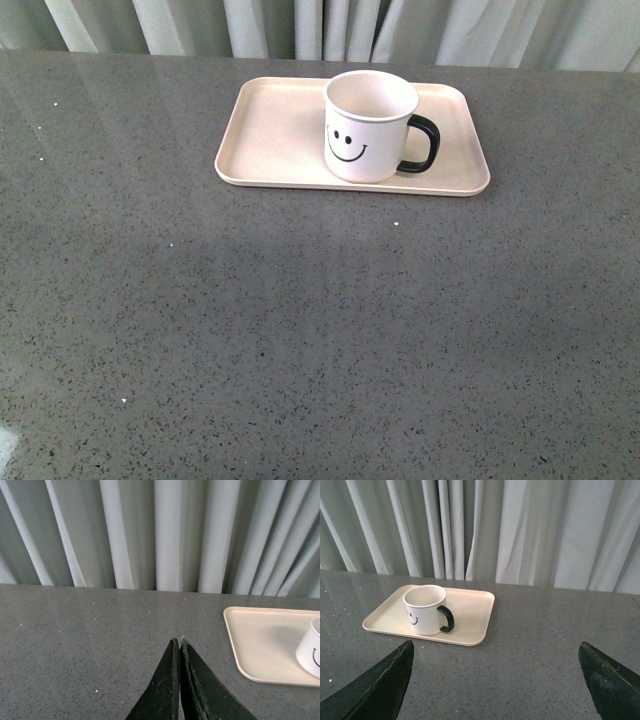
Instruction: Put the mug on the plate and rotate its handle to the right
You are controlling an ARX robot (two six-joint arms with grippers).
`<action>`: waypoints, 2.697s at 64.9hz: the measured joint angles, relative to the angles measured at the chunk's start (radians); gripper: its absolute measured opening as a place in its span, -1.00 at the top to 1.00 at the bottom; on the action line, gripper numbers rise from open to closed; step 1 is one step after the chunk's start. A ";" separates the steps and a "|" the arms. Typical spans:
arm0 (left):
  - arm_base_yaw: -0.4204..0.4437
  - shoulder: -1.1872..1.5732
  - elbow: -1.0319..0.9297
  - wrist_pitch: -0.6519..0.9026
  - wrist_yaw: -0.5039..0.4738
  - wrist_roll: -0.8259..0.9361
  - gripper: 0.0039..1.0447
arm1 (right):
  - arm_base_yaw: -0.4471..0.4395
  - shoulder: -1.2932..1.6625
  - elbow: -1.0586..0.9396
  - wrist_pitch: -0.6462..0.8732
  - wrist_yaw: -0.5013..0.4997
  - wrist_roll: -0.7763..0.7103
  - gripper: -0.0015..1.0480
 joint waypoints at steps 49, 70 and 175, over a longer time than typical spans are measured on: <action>0.013 -0.538 -0.143 -0.380 0.006 0.000 0.98 | 0.000 0.000 0.000 0.000 0.000 0.000 -0.82; 0.013 -0.705 -0.143 -0.539 0.006 0.000 0.98 | 0.000 0.000 0.000 0.000 0.000 0.000 -0.82; 0.014 -1.025 -0.143 -0.876 0.007 0.000 -0.83 | -0.165 0.476 0.259 -0.410 -0.495 -0.247 -0.82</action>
